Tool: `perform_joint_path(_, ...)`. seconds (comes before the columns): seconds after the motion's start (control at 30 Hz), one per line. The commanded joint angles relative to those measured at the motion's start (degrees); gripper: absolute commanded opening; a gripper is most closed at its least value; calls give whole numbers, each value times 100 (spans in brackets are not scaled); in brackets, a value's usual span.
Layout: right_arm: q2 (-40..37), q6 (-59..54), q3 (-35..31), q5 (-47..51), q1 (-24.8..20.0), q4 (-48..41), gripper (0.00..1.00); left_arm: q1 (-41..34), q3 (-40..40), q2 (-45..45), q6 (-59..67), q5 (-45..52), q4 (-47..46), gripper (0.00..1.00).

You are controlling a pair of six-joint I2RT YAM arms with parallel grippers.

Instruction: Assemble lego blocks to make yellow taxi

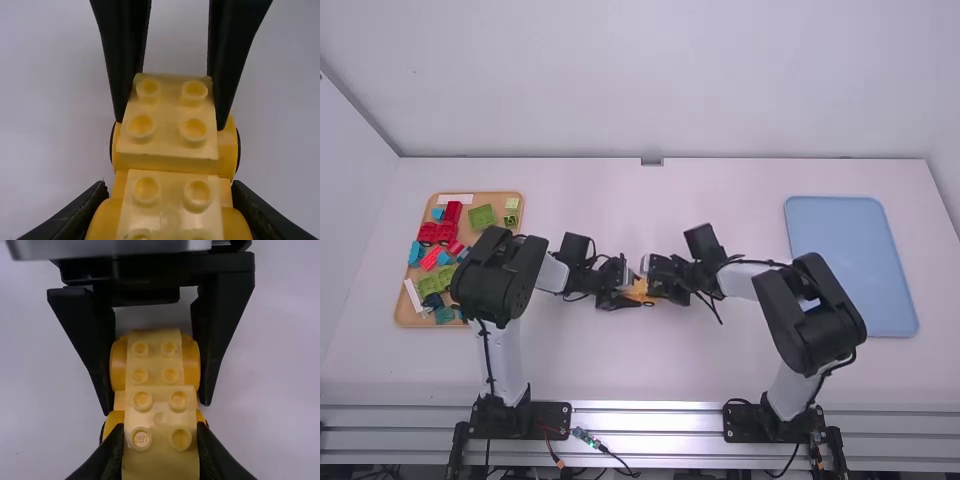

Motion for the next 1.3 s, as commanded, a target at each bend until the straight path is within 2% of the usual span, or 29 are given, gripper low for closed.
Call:
perform_joint_path(0.0, -20, 11, 90, -111, 173, -52, 8, -90, -76, 76, -18, -184, 46, 16)
perform_joint_path(0.3, -20, 11, 94, 35, 232, -42, 9, -90, -76, 76, -62, -164, 13, 16)
perform_joint_path(0.47, -20, 13, 94, 33, 229, -11, 25, -92, -76, 76, -64, -164, 15, 16)
perform_joint_path(0.67, -46, 160, 94, 35, 227, 149, 38, -90, -76, 76, -62, -168, 13, 17)
perform_joint_path(0.77, -114, 162, 92, 26, 166, 103, 44, -92, -76, 76, -64, -184, 13, 17)
perform_joint_path(0.9, -223, 157, 92, -225, 79, 15, 45, -92, -76, 76, -64, -184, 26, 16)
perform_joint_path(1.0, -278, 146, 92, -267, 11, -50, 51, -90, -76, 76, -64, -181, 33, 16)
perform_joint_path(1.07, -300, 136, 92, -306, -33, -39, 58, -92, -76, 76, -64, -181, 31, 16)
perform_joint_path(1.13, -348, 131, 92, -507, -107, 13, 71, -90, -76, 76, -64, -184, 28, 16)
perform_joint_path(1.2, -372, 83, 92, -599, -149, 24, 79, -90, -76, 76, -64, -181, 28, 16)
perform_joint_path(1.27, -403, 57, 92, -702, -219, 85, 83, -92, -76, 76, -62, -179, 33, 16)
